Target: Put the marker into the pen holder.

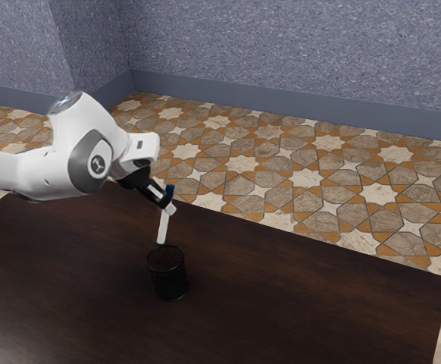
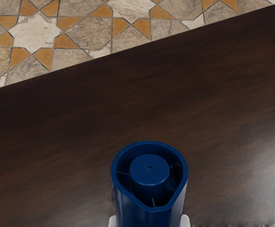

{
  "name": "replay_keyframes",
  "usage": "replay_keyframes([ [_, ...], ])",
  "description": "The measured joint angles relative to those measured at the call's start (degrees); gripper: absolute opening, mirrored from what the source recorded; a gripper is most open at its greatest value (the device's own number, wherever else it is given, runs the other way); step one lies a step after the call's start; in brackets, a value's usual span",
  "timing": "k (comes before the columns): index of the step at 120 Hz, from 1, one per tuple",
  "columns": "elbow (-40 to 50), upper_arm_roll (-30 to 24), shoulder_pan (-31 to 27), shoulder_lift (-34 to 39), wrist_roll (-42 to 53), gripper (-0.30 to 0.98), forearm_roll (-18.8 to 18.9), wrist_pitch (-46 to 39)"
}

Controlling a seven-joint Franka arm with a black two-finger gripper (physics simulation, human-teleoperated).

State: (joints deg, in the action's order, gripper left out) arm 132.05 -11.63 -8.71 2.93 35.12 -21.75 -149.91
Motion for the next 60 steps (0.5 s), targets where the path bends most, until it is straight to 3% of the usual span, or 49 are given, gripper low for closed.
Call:
replay_keyframes([
  [16,3.69,0.39,7.9,4.29,0.52,-0.1,-1.1,-0.19],
  [60,5.99,2.07,7.9,8.11,1.37,-0.09,-1.92,0.36],
])
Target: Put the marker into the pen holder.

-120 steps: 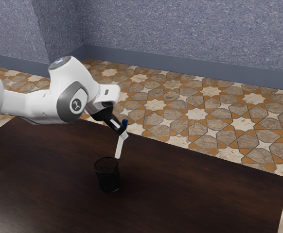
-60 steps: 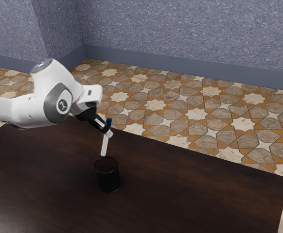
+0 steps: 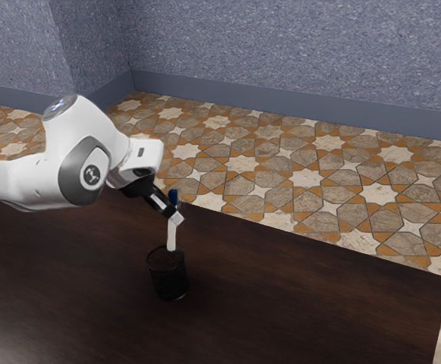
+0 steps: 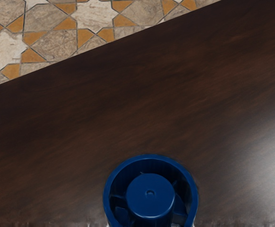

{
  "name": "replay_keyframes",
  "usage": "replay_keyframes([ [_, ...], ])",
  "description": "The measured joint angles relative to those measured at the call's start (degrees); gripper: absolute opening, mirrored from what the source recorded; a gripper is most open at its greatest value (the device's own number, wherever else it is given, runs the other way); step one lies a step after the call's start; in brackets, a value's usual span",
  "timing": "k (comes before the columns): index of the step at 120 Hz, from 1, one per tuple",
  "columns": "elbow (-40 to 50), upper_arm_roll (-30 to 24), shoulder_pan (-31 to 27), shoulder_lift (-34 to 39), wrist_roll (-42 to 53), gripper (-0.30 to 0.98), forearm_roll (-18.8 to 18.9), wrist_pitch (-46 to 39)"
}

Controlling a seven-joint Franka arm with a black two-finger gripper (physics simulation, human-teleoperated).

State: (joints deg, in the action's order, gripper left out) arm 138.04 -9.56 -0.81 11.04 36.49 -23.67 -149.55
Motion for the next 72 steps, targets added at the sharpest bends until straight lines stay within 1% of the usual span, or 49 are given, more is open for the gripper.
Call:
replay_keyframes([
  [12,1.19,1.15,-0.06,0.08,0.19,-0.08,-0.13,0.17],
  [40,3.55,1.35,-0.02,-0.38,0.51,-0.08,-0.44,-0.18],
  [42,3.61,1.35,-0.02,-0.39,0.54,-0.07,-0.49,-0.21],
  [56,3.72,1.38,0.02,-0.51,1.56,0.18,-1.43,0.01],
  [68,3.61,1.39,0.03,-0.45,2.4,0.33,-1.83,0.22],
  [72,1.21,1.45,-0.01,-0.39,2.64,0.38,-0.79,2.17],
])
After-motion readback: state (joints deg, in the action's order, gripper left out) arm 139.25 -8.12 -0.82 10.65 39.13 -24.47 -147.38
